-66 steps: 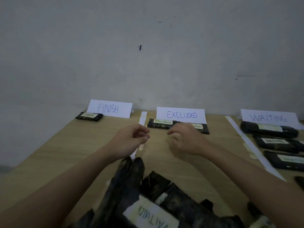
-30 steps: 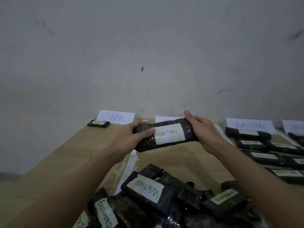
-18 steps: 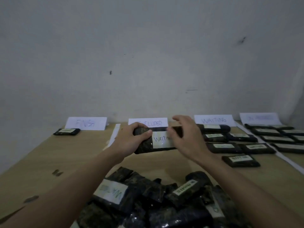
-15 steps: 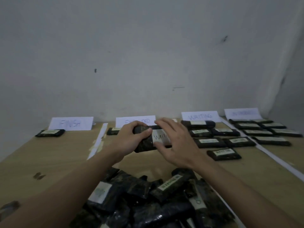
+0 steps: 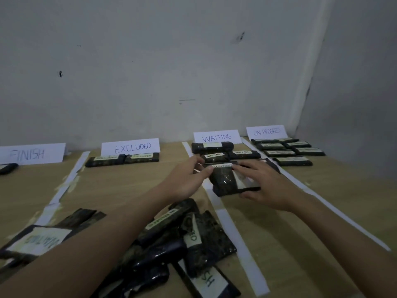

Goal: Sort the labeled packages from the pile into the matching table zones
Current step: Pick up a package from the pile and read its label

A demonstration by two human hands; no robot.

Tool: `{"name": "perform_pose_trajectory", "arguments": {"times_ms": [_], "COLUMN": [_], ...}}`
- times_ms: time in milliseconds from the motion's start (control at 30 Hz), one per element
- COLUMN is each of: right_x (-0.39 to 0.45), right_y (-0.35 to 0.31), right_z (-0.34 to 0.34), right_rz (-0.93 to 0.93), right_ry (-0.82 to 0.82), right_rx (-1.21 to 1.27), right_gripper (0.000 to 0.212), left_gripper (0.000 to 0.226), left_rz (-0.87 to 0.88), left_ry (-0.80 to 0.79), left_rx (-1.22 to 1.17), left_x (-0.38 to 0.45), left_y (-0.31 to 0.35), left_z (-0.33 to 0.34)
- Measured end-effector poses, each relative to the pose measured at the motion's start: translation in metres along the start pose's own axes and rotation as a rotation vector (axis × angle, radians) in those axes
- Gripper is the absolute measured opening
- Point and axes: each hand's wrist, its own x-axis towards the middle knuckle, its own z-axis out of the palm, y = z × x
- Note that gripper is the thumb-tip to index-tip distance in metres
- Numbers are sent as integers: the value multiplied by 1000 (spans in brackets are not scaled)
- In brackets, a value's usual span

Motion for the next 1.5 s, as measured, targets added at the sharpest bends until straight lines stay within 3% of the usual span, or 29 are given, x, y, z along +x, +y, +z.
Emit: {"name": "perform_pose_trajectory", "arguments": {"times_ms": [100, 233, 500, 667, 767, 900, 1067, 1267, 1367, 1500], "right_x": [-8, -6, 5, 0, 2, 13, 26, 33, 32, 30], "right_y": [23, 31, 27, 20, 0, -39, -79, -95, -93, -91], "right_z": [9, 19, 22, 22, 26, 35, 45, 48, 47, 52], "right_rz": [75, 103, 120, 105, 25, -226, -506, -521, -535, -505], "right_ry": [-185, -269, -331, -267, -95, 33, -20, -109, 140, 553], "right_rx": [-61, 12, 33, 2, 55, 108, 93, 176, 225, 197], "right_gripper": [75, 73, 71, 74, 66, 41, 46, 49, 33, 27], "left_gripper": [35, 34, 32, 31, 28, 28, 28, 29, 33, 41], "left_rz": [12, -6, -15, 69, 122, 136, 179, 166, 123, -92], "left_ry": [-41, -40, -19, -18, -22, -53, -144, -256, -256, -202], "left_rx": [95, 98, 105, 216, 307, 424, 543, 597, 558, 286], "left_x": [-2, -2, -2, -7, -14, -32, -60, -80, -81, -76], "left_y": [-5, -13, -25, -27, -32, -43, -54, -60, -60, -59], "left_z": [4, 4, -1, -14, -31, -51, -68, -74, -73, -71]}}
